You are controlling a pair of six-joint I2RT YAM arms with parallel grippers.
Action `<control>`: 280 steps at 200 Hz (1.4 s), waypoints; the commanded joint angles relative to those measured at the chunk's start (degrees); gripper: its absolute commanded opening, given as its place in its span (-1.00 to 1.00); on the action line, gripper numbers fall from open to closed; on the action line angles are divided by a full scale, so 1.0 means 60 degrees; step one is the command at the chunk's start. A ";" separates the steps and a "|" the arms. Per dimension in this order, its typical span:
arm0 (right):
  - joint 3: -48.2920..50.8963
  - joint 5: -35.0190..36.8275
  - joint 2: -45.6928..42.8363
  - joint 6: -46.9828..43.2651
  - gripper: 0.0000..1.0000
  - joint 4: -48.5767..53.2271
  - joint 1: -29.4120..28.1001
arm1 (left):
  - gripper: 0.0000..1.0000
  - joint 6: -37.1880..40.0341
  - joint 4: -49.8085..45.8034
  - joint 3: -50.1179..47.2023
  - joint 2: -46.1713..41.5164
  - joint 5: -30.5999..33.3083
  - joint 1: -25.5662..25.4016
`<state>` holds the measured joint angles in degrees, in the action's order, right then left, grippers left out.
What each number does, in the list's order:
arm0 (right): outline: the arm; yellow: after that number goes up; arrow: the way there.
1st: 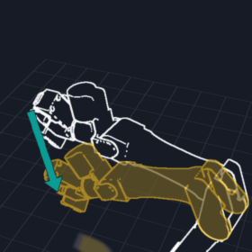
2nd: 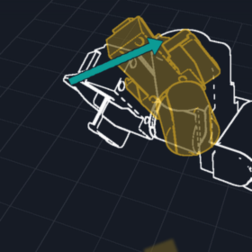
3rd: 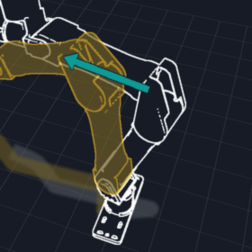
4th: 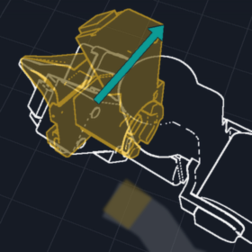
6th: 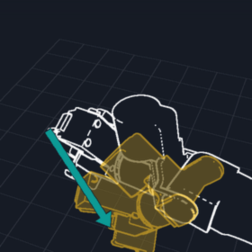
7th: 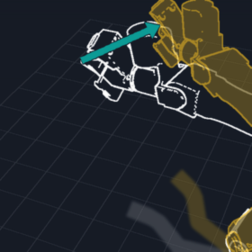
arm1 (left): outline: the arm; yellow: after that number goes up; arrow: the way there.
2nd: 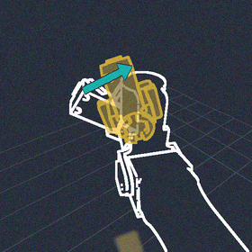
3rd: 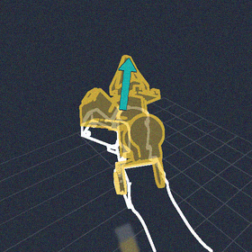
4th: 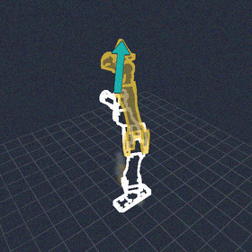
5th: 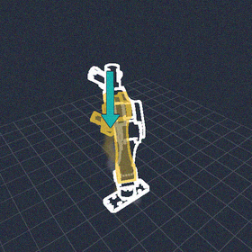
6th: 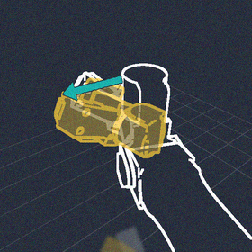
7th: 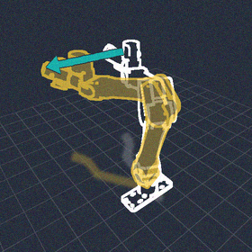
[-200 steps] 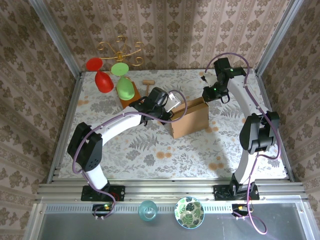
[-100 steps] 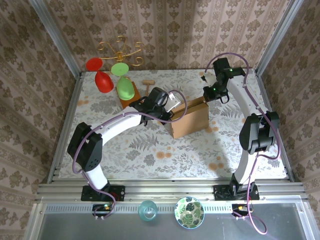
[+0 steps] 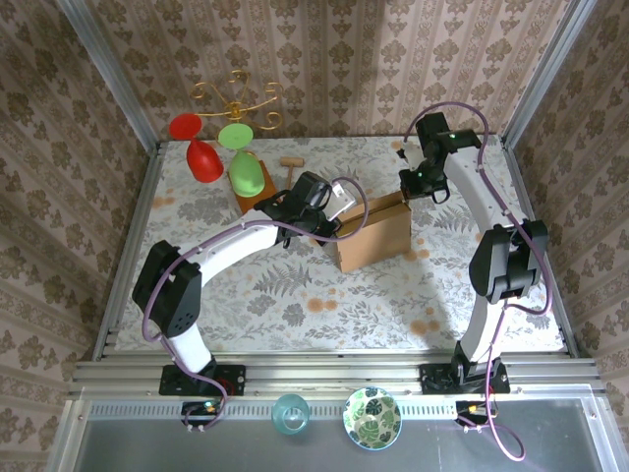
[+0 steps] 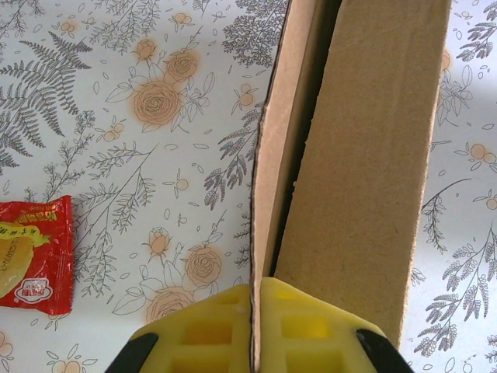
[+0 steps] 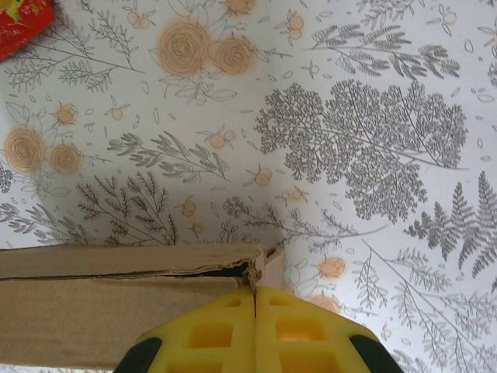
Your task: Fold the paper box
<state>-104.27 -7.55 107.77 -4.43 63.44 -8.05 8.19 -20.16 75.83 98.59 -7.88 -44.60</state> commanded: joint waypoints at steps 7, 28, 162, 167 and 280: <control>-0.0522 0.0328 0.0071 0.0431 -1.00 0.0628 -0.0064 | -0.80 0.0079 -0.0682 0.0061 0.0306 0.0302 -0.0040; -0.0681 0.0314 0.0142 0.0683 -1.00 0.0889 -0.0100 | -0.77 0.0042 -0.0677 0.0041 0.0290 0.0329 -0.0038; -0.0615 0.0233 0.0332 0.1944 -1.00 0.1329 -0.0295 | -0.74 -0.0045 -0.0653 0.0058 0.0327 0.0420 -0.0115; -0.0547 0.0231 0.0281 0.1982 -1.00 0.1299 -0.0298 | -0.74 -0.0041 -0.0660 0.0061 0.0334 0.0415 -0.0114; 0.1682 0.0350 -0.1055 0.2399 -1.00 -0.0144 -0.0284 | -0.74 -0.0204 -0.0723 0.0076 0.0255 0.0654 -0.0195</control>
<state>-97.34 -6.17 104.27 9.02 63.13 -9.39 7.68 -21.39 75.94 98.94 -5.69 -45.36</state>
